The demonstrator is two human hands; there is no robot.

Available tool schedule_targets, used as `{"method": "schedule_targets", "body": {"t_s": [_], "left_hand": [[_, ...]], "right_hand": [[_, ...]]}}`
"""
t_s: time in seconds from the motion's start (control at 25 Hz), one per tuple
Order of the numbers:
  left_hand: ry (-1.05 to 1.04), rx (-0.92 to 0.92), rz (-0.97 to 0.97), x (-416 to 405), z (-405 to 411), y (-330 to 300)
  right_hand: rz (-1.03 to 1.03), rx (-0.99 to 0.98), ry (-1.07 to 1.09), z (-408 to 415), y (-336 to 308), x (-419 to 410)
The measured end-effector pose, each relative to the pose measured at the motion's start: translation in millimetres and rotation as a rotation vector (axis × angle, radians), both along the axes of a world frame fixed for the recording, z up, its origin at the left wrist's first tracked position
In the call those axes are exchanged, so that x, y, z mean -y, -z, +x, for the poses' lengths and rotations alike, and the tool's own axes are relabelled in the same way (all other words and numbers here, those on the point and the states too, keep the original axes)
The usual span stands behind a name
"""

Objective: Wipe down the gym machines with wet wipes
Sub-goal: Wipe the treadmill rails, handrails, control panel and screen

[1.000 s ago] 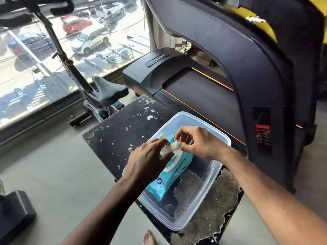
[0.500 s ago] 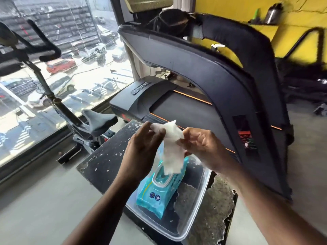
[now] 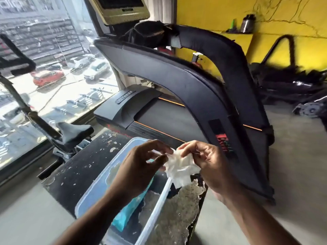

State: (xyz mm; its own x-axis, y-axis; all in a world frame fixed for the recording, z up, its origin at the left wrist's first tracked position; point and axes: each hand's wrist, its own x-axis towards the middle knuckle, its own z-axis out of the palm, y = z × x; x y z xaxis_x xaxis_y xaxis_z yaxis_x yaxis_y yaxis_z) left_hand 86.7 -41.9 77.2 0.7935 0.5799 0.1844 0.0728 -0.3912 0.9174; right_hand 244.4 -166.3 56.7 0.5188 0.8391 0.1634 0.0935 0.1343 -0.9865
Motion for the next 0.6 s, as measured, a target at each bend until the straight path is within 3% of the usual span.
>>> {"method": "schedule_targets", "body": {"t_s": [0.2, 0.4, 0.6], "left_hand": [[0.011, -0.007, -0.034, 44, 102, -13], [-0.029, -0.064, 0.106, 102, 199, -4], [-0.086, -0.003, -0.112, 127, 256, 6]], "right_hand": [[0.058, -0.118, 0.002, 95, 1, 56], [0.028, -0.257, -0.034, 193, 7, 116], [-0.028, -0.218, -0.042, 253, 13, 125]]}}
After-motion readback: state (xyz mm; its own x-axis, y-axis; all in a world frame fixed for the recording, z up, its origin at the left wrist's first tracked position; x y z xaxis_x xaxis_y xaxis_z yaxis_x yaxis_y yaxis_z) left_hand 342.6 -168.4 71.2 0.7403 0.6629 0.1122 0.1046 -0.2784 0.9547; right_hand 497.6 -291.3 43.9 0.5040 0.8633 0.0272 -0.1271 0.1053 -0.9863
